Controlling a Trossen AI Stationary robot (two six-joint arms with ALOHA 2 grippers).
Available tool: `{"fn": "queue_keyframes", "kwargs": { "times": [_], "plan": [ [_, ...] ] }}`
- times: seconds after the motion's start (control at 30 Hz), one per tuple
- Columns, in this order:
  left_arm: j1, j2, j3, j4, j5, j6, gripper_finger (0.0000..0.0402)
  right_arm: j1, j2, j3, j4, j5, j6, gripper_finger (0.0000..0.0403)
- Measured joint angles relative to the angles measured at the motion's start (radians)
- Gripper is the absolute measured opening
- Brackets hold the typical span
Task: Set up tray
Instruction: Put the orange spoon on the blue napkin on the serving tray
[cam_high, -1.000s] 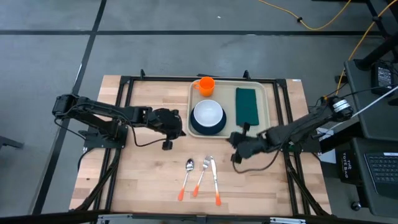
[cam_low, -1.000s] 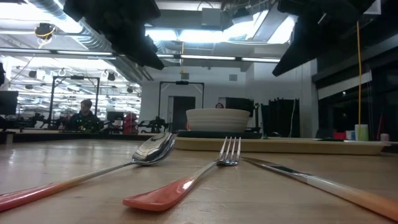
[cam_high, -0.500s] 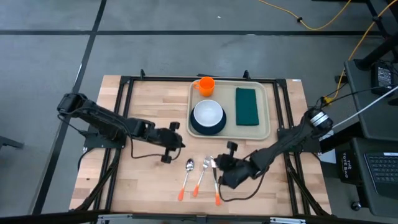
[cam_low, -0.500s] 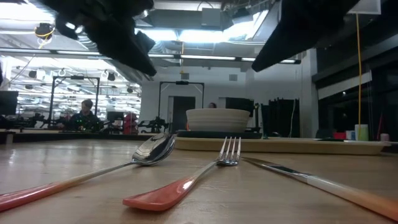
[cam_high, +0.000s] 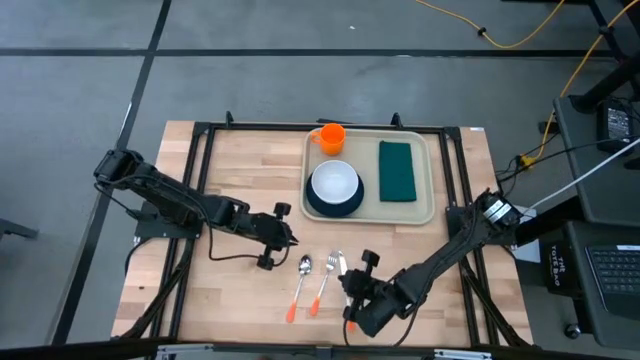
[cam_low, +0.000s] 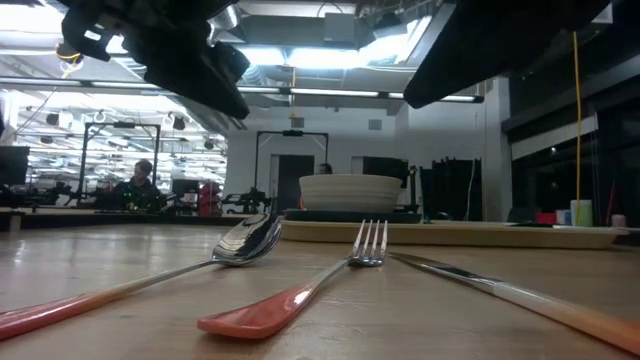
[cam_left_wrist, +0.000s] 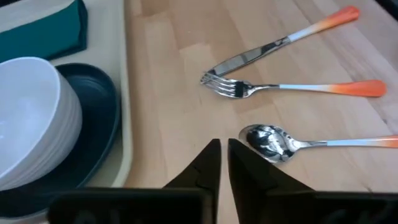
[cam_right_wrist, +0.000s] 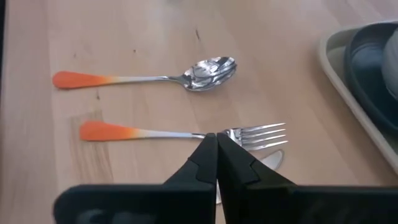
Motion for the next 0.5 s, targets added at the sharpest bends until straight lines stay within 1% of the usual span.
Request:
{"fn": "queue_keyframes", "kwargs": {
  "times": [0.17,0.23,0.3,0.37,0.5],
  "plan": [
    [0.000,0.000,0.000,-0.005,0.003,-0.006,0.0074,0.000,0.000,0.000,0.003,0.013,0.024,0.0004],
    [0.000,0.000,0.000,-0.006,0.006,-0.034,0.0094,0.000,0.000,0.000,0.008,0.015,0.032,0.0004],
    [0.001,0.004,0.000,-0.010,0.041,-0.082,0.0114,0.000,0.000,0.000,0.008,0.015,0.053,0.0004],
    [0.005,0.021,0.000,-0.014,0.073,-0.125,0.0131,0.000,0.000,0.000,0.008,0.015,0.069,0.0004],
    [0.006,0.082,-0.019,0.000,0.073,-0.142,0.0154,0.000,0.000,0.000,0.006,0.015,0.072,0.0004]
  ]
}}
